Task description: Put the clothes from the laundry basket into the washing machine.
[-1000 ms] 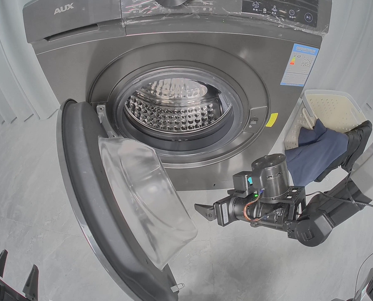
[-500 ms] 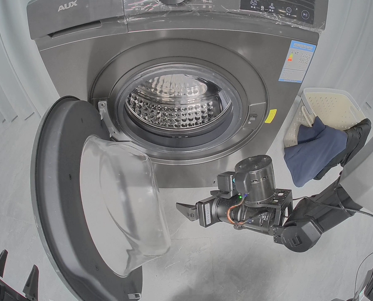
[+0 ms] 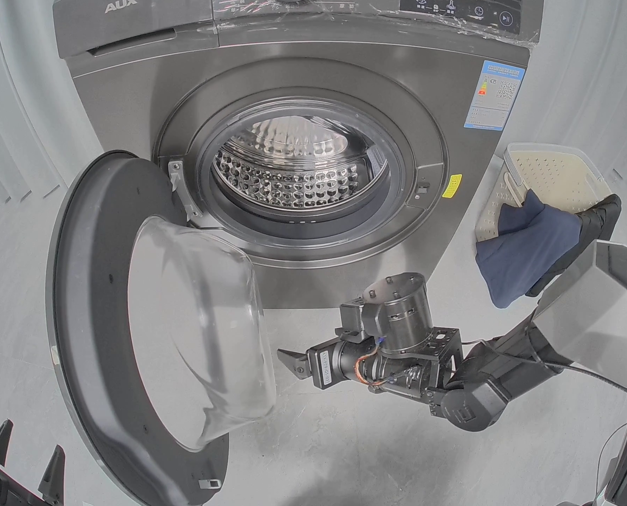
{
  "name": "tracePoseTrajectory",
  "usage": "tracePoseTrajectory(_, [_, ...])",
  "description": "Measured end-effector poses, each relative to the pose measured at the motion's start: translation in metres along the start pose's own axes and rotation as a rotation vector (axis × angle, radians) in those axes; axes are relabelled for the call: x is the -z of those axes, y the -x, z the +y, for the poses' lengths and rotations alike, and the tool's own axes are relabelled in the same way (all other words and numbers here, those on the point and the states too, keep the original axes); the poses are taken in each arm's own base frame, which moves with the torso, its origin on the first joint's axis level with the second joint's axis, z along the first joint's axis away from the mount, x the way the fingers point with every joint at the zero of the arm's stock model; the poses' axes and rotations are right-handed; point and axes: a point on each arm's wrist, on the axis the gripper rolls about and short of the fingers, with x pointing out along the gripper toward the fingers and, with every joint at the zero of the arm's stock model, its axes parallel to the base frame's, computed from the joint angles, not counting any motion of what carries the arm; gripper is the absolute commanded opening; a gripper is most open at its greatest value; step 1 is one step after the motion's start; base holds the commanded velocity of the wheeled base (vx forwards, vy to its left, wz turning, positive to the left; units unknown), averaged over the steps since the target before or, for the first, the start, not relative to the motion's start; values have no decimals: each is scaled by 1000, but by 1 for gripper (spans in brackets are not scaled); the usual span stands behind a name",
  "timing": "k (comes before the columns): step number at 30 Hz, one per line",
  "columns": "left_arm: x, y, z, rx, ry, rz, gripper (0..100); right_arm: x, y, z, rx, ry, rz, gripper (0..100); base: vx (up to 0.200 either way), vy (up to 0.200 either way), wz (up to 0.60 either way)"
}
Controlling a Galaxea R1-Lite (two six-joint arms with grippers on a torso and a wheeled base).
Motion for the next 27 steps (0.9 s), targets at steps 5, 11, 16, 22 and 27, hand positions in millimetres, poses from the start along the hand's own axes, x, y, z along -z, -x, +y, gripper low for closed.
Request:
tracePoseTrajectory(5, [0,0,0,0,0,0,100,3,-5,13,-25,2,0,100,-40,0,0])
tracePoseTrajectory(11, [0,0,0,0,1,0,100,-2,-8,25,-58,6,-53,100,-33,0,0])
tracePoseTrajectory(16, [0,0,0,0,-1,0,100,-8,-13,21,-48,0,-78,100,-200,0,0])
tracePoseTrajectory(22, [0,0,0,0,0,0,100,-14,-26,23,-50,-2,-103,100,0,0,0])
tracePoseTrajectory(27, [0,0,0,0,1,0,100,-23,-41,34,-73,-1,-147,100,0,0,0])
